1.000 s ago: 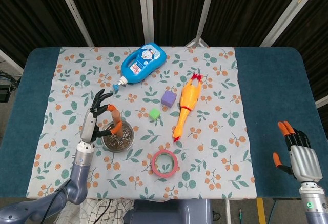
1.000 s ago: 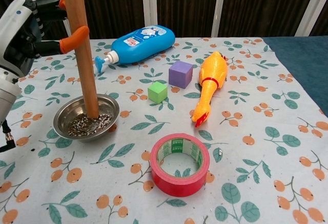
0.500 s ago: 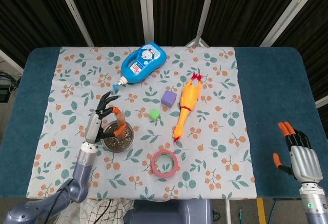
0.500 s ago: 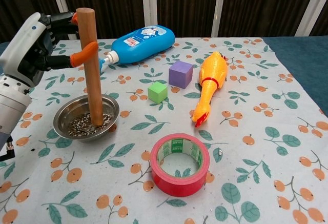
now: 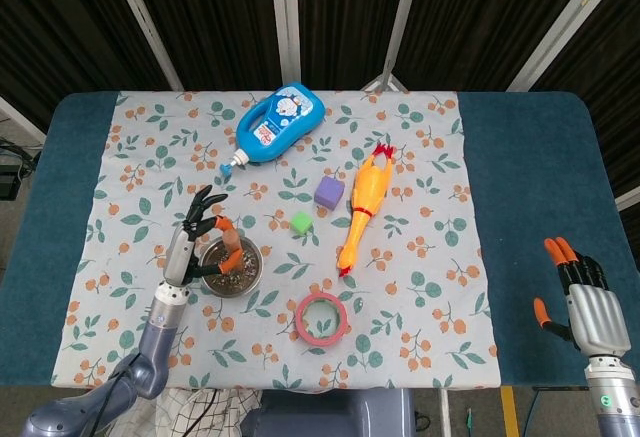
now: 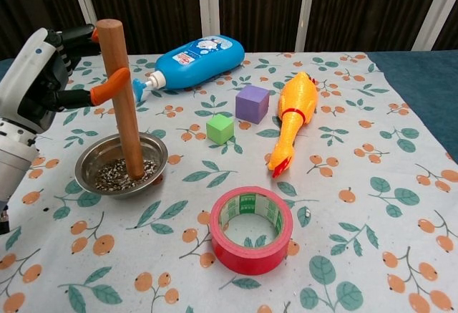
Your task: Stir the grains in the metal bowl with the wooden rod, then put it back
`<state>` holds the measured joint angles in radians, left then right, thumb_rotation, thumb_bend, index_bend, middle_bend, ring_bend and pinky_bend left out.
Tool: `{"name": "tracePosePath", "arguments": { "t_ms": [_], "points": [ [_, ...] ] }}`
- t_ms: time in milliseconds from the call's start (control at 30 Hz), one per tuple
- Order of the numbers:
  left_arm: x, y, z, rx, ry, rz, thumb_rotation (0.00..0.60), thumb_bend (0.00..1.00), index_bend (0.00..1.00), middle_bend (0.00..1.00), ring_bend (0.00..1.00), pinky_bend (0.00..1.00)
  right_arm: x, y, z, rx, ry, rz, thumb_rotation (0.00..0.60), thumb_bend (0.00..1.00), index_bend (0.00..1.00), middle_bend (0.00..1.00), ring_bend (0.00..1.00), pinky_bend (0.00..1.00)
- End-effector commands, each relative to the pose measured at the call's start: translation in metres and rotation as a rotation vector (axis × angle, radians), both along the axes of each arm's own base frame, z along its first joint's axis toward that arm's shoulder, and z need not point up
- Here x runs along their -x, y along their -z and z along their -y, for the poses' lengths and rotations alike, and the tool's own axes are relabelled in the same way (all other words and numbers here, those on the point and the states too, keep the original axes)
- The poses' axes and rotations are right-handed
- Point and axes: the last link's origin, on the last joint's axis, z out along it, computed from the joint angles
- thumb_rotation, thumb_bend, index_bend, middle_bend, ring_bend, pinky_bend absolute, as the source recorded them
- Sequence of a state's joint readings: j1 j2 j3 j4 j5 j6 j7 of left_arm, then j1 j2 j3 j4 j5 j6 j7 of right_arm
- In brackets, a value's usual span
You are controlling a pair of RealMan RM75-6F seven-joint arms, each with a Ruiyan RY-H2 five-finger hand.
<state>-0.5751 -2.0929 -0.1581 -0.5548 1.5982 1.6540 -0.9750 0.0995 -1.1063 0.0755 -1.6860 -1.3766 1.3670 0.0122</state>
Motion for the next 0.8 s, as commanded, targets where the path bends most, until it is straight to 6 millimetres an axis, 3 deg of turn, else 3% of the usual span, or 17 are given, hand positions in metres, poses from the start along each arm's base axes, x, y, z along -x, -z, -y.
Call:
{"name": "tracePosePath", "arguments": {
  "t_ms": [33, 500, 800],
  "points": [
    [-0.002, -0.002, -0.001, -0.006, 0.008, 0.006, 0.600, 0.82, 0.63, 0.66, 0.17, 0.02, 0.000, 0.000, 0.000, 0.000, 0.000, 0.001, 0.600, 0.47, 0.00, 0.00, 0.00, 0.00],
    [-0.040, -0.016, -0.018, -0.055, 0.075, 0.069, 0.600, 0.82, 0.63, 0.66, 0.17, 0.02, 0.000, -0.001, 0.001, 0.001, 0.000, 0.003, 0.600, 0.47, 0.00, 0.00, 0.00, 0.00],
    [-0.037, -0.012, -0.014, -0.030, 0.060, 0.060, 0.600, 0.82, 0.63, 0.66, 0.17, 0.02, 0.000, 0.000, 0.001, 0.000, 0.004, 0.006, 0.600, 0.47, 0.00, 0.00, 0.00, 0.00]
  ]
}}
